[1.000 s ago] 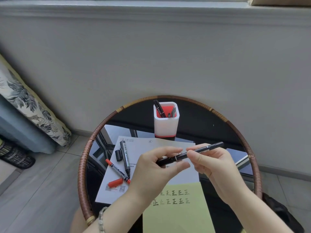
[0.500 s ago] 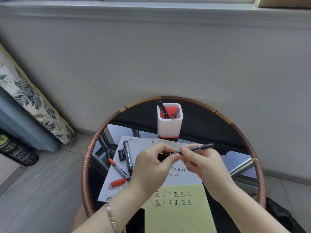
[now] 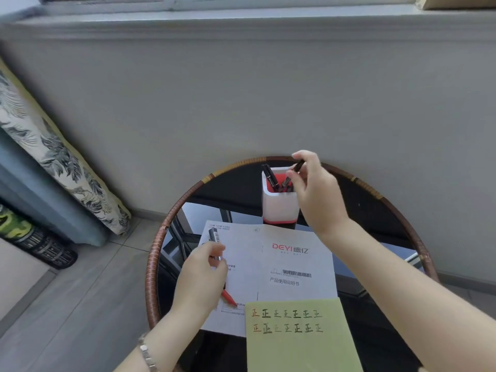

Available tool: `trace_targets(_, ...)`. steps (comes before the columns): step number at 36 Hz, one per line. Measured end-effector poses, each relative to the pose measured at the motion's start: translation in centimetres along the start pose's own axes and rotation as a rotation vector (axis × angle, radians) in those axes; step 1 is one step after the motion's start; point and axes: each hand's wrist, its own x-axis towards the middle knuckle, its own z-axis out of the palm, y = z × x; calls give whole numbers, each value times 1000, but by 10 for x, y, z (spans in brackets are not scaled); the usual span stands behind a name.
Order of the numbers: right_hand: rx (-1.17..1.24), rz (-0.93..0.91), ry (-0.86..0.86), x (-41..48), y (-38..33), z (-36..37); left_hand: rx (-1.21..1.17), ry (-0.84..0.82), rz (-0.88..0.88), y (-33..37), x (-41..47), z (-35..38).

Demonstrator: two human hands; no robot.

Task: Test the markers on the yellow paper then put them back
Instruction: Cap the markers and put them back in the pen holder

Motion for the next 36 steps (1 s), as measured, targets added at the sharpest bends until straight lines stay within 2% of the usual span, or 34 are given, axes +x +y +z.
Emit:
trace_targets(5,-281,-128,-6,-5,16,16,47,13,-37,-6,4,-5)
trace_targets(8,-334,-113,50,-4,21,17,75,15,-49,-9,9,-5)
trace_targets(11,-399,-146,-22,2,23,16,107,15,-65,-13,13,-2)
trace_targets(18,-269,0,-160,5,7,0,228,55,-71,-24,27,3)
trace_targets(24,-349,204,-301,-3,23,0,283,5,-67,-20,34,7)
trace_targets(27,-384,207,-258,-11,31,4,289,1,-55,-20,37,8)
trace_targets(30,-276,265,-154,-12,33,6,301,-11,-58,-20,39,9)
trace_targets(33,-187,179,-4,-9,29,8,309,-19,-67,-21,40,9)
trace_targets(36,-236,101,-126,-2,26,13,291,-16,-70,-24,40,10)
